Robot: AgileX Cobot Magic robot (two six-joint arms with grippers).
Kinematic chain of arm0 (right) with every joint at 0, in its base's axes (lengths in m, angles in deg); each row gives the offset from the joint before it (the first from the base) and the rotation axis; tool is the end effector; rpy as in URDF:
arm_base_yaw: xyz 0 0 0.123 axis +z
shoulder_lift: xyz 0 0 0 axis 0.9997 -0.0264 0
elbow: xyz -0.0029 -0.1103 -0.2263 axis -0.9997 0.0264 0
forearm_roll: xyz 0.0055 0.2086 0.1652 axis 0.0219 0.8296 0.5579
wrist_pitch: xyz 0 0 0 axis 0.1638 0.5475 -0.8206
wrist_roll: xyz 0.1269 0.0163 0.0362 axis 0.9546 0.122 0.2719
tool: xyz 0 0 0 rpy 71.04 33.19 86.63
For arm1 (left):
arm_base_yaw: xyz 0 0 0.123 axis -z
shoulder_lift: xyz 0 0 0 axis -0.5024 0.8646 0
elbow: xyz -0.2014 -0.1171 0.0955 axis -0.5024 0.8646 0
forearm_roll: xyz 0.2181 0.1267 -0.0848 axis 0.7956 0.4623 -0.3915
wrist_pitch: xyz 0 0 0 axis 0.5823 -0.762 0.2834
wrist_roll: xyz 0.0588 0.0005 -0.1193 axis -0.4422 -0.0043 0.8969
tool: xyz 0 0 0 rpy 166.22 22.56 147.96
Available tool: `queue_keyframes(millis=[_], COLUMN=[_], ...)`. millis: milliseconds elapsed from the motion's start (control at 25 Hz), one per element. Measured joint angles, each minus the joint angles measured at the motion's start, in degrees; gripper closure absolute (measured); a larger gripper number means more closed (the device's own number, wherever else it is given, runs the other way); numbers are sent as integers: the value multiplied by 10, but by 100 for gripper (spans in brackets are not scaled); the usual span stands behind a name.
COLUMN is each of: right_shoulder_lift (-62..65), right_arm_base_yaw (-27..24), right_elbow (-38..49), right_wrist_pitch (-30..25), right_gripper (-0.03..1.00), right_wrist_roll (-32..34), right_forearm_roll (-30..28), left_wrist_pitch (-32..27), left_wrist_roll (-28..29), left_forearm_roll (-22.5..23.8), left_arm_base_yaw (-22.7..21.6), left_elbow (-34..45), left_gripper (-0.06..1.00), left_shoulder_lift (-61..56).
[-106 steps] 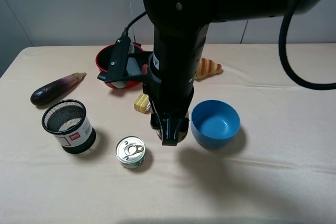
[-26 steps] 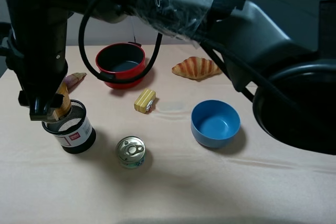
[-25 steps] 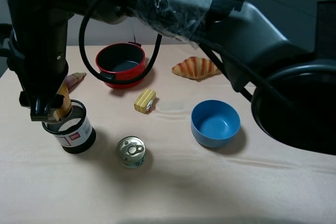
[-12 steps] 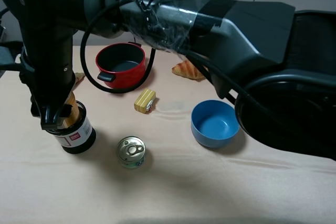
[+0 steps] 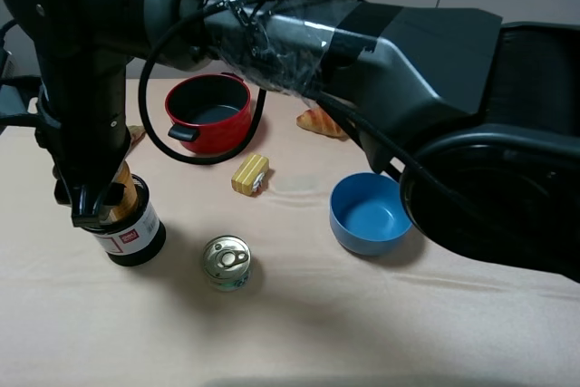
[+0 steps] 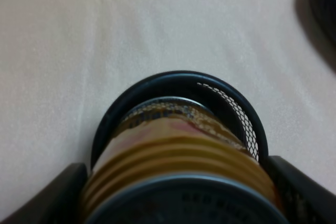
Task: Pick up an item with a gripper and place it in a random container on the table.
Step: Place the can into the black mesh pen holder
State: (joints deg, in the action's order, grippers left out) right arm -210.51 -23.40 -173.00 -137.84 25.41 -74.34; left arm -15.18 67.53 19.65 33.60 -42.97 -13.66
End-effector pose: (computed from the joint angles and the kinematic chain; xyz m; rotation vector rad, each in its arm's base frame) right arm 0.2088 0.4844 0.1441 -2.1800 1.7040 0.2816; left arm 0.0794 -0.0014 0.2649 0.0984 2.0354 0.0217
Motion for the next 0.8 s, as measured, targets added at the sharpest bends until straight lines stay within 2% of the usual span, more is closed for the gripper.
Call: queue_keyframes(millis=[800], right_shoulder_lift=[0], right_arm_base_yaw=[0], right_elbow=[0], right_wrist_pitch=[19], right_gripper=[47], right_wrist_roll=[0], right_forearm_roll=[0], left_wrist_pitch=[0], left_wrist_roll=[0], left_forearm_roll=[0], left_arm_base_yaw=[0], left_elbow=[0], left_gripper=[-4], left_shoulder_lift=[0])
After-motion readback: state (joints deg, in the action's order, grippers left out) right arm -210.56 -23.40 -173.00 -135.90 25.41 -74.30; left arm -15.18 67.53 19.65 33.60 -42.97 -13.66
